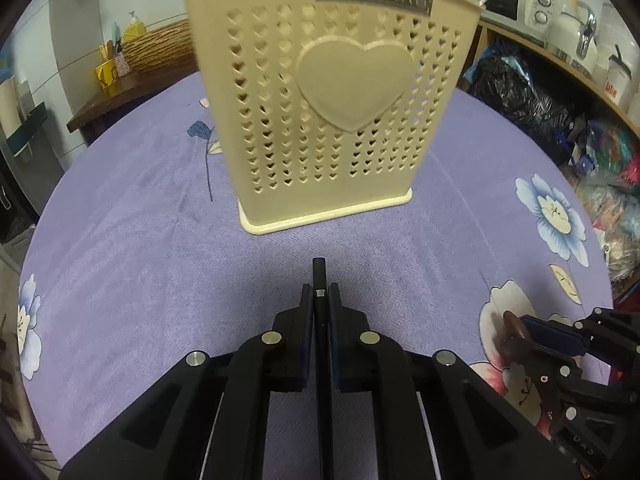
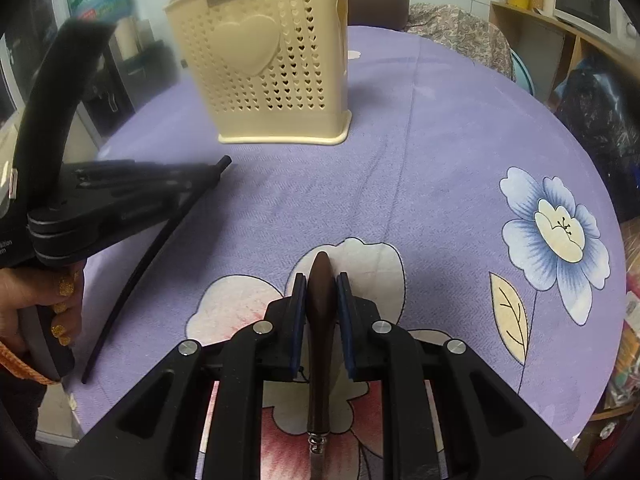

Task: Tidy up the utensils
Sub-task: 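Lift the spoon and black chopstick and carry them above the cream holder, then lower the spoon and chopstick into the cream holder and open both tools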

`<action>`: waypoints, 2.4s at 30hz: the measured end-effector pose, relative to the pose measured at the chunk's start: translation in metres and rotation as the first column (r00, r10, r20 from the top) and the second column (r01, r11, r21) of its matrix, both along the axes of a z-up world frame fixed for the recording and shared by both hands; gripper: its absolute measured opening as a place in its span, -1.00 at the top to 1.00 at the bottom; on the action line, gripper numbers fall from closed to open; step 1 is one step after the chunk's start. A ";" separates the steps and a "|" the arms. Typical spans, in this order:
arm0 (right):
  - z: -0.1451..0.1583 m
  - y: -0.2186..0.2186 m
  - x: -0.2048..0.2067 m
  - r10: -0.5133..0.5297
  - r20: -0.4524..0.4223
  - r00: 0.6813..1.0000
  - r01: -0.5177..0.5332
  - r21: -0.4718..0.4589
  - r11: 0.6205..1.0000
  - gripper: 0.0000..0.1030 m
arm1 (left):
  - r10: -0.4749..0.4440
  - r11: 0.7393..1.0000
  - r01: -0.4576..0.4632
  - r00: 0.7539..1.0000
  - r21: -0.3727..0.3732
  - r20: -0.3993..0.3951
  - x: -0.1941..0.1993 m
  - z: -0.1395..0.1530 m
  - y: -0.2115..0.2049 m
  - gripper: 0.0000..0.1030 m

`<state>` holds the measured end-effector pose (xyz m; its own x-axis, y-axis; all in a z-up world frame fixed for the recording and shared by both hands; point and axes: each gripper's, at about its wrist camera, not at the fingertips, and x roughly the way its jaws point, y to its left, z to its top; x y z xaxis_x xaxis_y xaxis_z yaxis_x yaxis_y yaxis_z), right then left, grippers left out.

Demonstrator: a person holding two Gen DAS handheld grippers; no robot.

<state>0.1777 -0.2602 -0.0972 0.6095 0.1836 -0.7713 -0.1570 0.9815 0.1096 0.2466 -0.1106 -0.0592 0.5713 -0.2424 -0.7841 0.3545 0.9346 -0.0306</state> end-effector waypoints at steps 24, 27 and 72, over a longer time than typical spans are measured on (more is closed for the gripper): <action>0.092 -0.013 -0.039 0.032 0.228 0.973 -0.074 0.179 0.981 0.68 | 0.033 0.967 0.039 0.960 -0.251 0.279 -0.069 0.126 0.076 0.83; 0.099 -0.011 -0.040 0.038 0.240 0.970 -0.082 0.175 0.981 0.68 | 0.031 0.962 0.046 0.961 -0.268 0.275 -0.069 0.128 0.083 0.83; 0.282 0.018 0.062 -0.005 0.550 0.835 -0.031 0.057 0.998 0.68 | 0.156 0.942 0.042 0.825 -0.333 0.544 0.005 0.296 0.053 0.84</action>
<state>0.2392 -0.2424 0.1843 0.9266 0.2302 -0.2973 -0.2221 0.9731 0.0614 0.2521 -0.0571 0.2364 0.9034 -0.3724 -0.2127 0.3485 0.9265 -0.1421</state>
